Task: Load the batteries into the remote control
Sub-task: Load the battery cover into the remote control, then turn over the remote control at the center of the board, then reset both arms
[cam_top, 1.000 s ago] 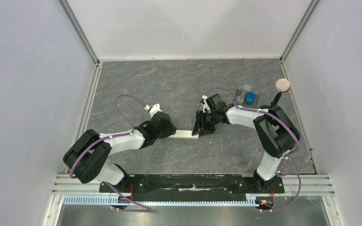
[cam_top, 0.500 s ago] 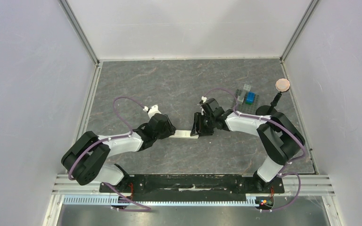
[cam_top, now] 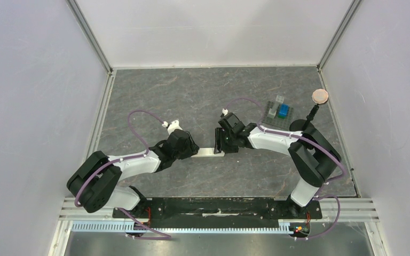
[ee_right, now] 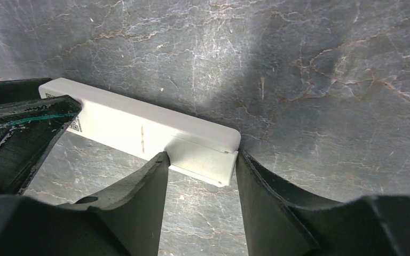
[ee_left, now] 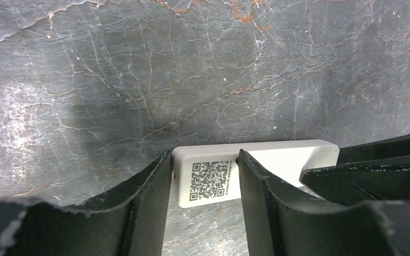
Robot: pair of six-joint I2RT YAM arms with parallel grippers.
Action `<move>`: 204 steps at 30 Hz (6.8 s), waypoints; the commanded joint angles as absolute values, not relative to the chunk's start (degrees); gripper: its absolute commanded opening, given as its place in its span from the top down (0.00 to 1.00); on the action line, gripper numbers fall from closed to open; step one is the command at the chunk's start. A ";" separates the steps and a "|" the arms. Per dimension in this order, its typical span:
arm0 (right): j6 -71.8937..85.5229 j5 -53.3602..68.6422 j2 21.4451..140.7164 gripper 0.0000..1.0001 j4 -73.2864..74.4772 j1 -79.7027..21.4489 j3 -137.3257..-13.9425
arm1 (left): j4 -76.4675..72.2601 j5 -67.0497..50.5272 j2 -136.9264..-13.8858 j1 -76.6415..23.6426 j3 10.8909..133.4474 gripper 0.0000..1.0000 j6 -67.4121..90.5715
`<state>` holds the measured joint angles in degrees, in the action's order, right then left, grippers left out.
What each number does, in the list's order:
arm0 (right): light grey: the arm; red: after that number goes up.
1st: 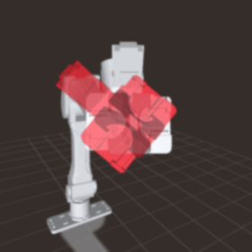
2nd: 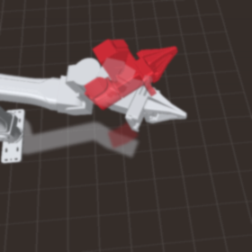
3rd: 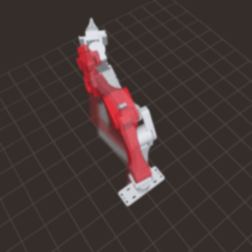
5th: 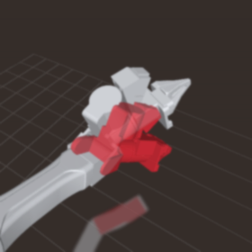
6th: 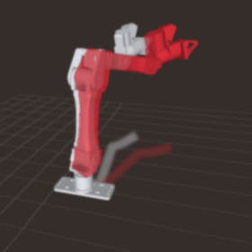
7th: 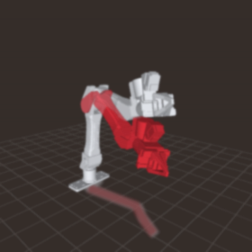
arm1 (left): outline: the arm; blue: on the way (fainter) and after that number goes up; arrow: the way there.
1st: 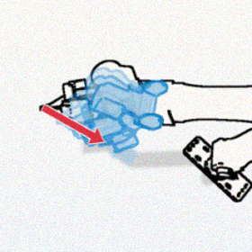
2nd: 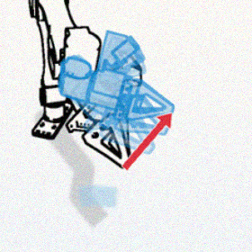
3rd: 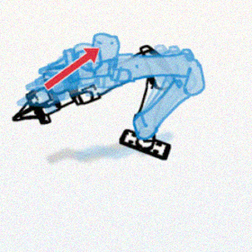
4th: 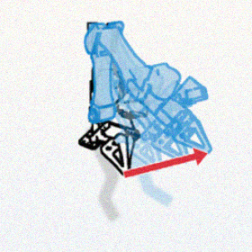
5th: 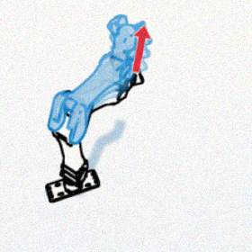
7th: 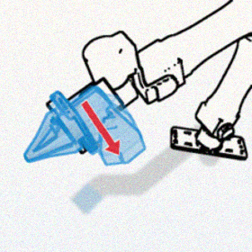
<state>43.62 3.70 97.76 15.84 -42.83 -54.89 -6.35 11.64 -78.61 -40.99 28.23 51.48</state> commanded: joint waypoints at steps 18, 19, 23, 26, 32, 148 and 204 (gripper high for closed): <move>56.27 -9.15 112.25 0.52 18.00 -55.02 -58.46 | -12.88 -5.96 -81.29 -41.92 24.40 0.51 52.38; 56.79 -8.47 112.49 0.52 17.12 -55.10 -58.44 | -13.53 -6.57 -81.50 -41.92 24.26 0.51 52.38; 57.76 -8.40 113.42 0.48 15.69 -55.55 -59.91 | -16.38 -9.65 -82.46 -41.92 23.90 0.51 51.50; 56.92 -8.04 114.15 0.46 15.69 -55.63 -61.94 | -17.03 -10.56 -82.46 -41.93 24.08 0.51 50.30; 53.10 -13.62 107.61 0.35 17.97 -53.97 -61.19 | -7.96 -1.67 -77.34 -41.84 27.59 0.48 47.62; 32.15 -7.17 64.03 0.11 17.93 -39.02 -48.08 | 37.35 26.88 -60.76 -39.57 45.75 0.98 48.35; 39.35 -42.61 27.24 0.02 41.75 -38.95 -56.04 | 70.43 28.72 -22.35 -37.18 71.10 0.17 37.16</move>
